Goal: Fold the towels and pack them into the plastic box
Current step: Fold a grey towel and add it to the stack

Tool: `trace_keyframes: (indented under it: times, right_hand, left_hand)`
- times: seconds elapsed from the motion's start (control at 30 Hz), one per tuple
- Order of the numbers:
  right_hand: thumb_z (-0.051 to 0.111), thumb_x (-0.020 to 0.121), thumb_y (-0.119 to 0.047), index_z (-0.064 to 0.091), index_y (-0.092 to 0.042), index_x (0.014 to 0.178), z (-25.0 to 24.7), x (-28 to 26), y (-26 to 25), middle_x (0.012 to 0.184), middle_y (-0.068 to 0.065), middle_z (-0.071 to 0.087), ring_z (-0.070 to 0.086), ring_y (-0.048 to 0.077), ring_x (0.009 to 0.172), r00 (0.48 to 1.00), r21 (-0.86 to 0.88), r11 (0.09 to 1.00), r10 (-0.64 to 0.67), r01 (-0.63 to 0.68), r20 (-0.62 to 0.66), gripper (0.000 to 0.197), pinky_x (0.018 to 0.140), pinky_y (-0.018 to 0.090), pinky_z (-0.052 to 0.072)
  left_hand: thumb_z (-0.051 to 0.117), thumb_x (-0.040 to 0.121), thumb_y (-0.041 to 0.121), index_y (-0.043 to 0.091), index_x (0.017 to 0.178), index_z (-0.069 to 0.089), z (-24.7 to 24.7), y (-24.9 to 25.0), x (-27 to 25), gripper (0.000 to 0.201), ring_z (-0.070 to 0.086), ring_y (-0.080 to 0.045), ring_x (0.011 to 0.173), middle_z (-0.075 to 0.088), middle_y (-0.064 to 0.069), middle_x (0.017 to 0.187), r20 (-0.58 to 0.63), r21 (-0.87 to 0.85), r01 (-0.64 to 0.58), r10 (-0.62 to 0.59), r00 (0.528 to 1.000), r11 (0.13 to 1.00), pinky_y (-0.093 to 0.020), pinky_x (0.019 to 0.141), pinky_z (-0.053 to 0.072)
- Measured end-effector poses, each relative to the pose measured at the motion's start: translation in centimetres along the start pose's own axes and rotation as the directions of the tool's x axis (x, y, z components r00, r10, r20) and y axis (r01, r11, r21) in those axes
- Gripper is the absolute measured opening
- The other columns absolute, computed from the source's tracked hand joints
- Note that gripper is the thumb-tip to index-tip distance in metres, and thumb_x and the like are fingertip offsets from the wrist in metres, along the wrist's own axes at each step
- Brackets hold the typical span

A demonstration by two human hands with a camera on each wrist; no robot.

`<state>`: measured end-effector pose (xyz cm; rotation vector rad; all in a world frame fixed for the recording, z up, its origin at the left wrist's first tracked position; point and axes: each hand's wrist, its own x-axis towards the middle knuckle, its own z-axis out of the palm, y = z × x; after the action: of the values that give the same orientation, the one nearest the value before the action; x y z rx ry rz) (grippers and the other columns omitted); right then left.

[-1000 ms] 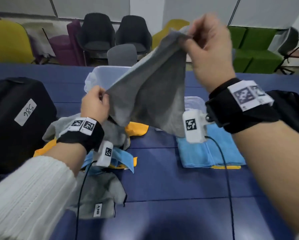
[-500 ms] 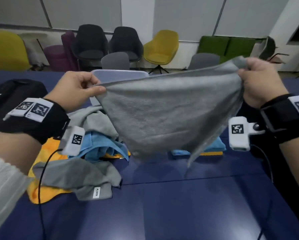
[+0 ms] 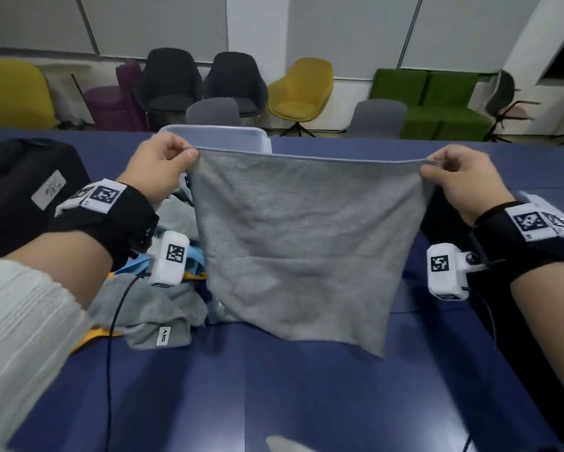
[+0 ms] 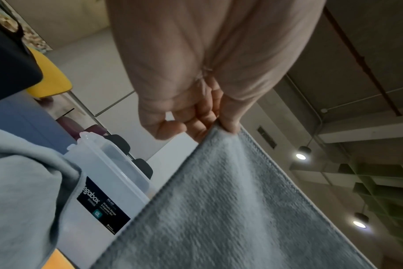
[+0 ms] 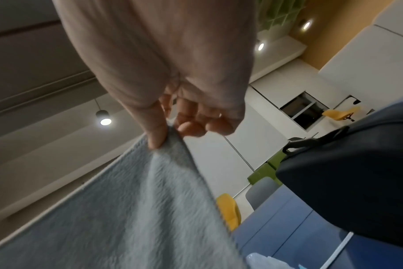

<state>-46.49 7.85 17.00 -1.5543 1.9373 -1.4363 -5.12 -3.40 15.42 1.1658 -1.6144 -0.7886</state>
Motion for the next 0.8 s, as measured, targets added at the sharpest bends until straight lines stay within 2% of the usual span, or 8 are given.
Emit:
trace_keyframes:
  times: [0.07,0.13,0.3,0.37,0.47,0.6,0.7,0.8]
  right_hand:
    - [0.068,0.083,-0.002,0.057,-0.023,0.071,-1.0,-0.7,-0.1,0.071,0.009,0.052,0.048,0.015,0.063,0.997,-0.081,0.997,0.005,0.001,0.073,0.027,0.061,0.022,0.043]
    - [0.069,0.083,-0.003,0.059,-0.015,0.072,-2.4,-1.8,-0.7,0.063,0.008,0.05,0.043,0.015,0.054,0.98,-0.085,0.996,0.037,-0.021,0.195,0.019,0.045,0.015,0.038]
    - [0.07,0.064,-0.014,0.062,-0.007,0.067,-7.2,-4.0,-3.8,0.045,0.0,0.044,0.028,0.006,0.036,0.84,0.186,0.955,0.098,-0.229,0.534,0.01,0.039,0.015,0.018]
    - [0.068,0.059,-0.016,0.064,-0.014,0.061,-8.0,-3.6,-4.6,0.042,-0.002,0.043,0.025,0.003,0.032,0.849,0.299,0.918,0.069,-0.259,0.524,0.005,0.04,0.014,0.014]
    - [0.056,0.079,-0.008,0.058,-0.015,0.067,-6.9,-1.6,-4.4,0.044,-0.004,0.042,0.025,0.002,0.032,0.892,0.351,0.907,0.053,-0.231,0.45,0.014,0.038,0.012,0.018]
    - [0.05,0.096,-0.002,0.049,-0.018,0.072,-2.2,0.8,-1.1,0.054,-0.002,0.053,0.054,0.004,0.037,0.939,0.163,0.956,0.192,-0.245,0.287,0.029,0.032,0.013,0.035]
    - [0.048,0.095,0.004,0.043,-0.014,0.073,1.1,0.8,1.7,0.067,0.01,0.052,0.066,0.009,0.047,0.938,0.136,0.946,0.26,-0.295,0.228,0.029,0.042,0.02,0.051]
    - [0.057,0.086,0.011,0.045,-0.011,0.066,2.8,-0.6,5.5,0.068,0.019,0.056,0.071,0.018,0.058,0.944,0.013,0.959,0.277,-0.284,0.177,0.032,0.054,0.03,0.058]
  left_hand:
    - [0.057,0.094,0.012,0.027,0.074,0.054,-0.4,-0.1,-0.5,0.025,0.048,-0.001,0.051,0.057,0.006,0.068,0.041,-0.026,0.045,-0.044,0.998,0.999,-0.026,0.055,0.039]
    - [0.056,0.094,0.008,0.025,0.071,0.056,-1.1,0.5,-1.3,0.029,0.048,-0.006,0.054,0.058,0.009,0.061,0.092,-0.078,0.079,-0.072,0.993,0.994,-0.023,0.051,0.039]
    - [0.046,0.092,-0.002,0.016,0.074,0.057,-4.1,3.2,-4.1,0.028,0.052,-0.004,0.049,0.057,0.005,0.059,0.32,-0.26,0.169,-0.08,0.944,0.951,-0.014,0.045,0.044]
    - [0.042,0.094,-0.003,0.014,0.076,0.054,-4.6,4.0,-4.3,0.027,0.046,-0.002,0.041,0.055,0.006,0.055,0.338,-0.29,0.189,-0.085,0.937,0.938,-0.013,0.039,0.039]
    - [0.042,0.096,-0.001,0.013,0.078,0.049,-3.6,4.1,-3.3,0.024,0.034,0.0,0.033,0.051,0.008,0.046,0.287,-0.28,0.199,-0.116,0.951,0.939,-0.017,0.039,0.02]
    - [0.05,0.094,-0.002,0.016,0.075,0.048,-0.4,2.1,-1.5,0.026,0.068,-0.006,0.055,0.062,0.006,0.056,0.168,-0.289,0.261,-0.219,0.961,0.921,-0.015,0.039,0.044]
    - [0.051,0.09,-0.012,0.013,0.073,0.047,1.9,-0.4,-1.4,0.03,0.07,-0.01,0.063,0.059,-0.005,0.075,0.113,-0.274,0.268,-0.246,0.963,0.924,-0.023,0.054,0.057]
    - [0.06,0.081,-0.018,0.006,0.07,0.052,3.2,-3.9,-2.7,0.027,0.066,-0.005,0.056,0.064,-0.014,0.086,0.134,-0.097,0.254,-0.24,0.961,0.962,-0.021,0.057,0.057]
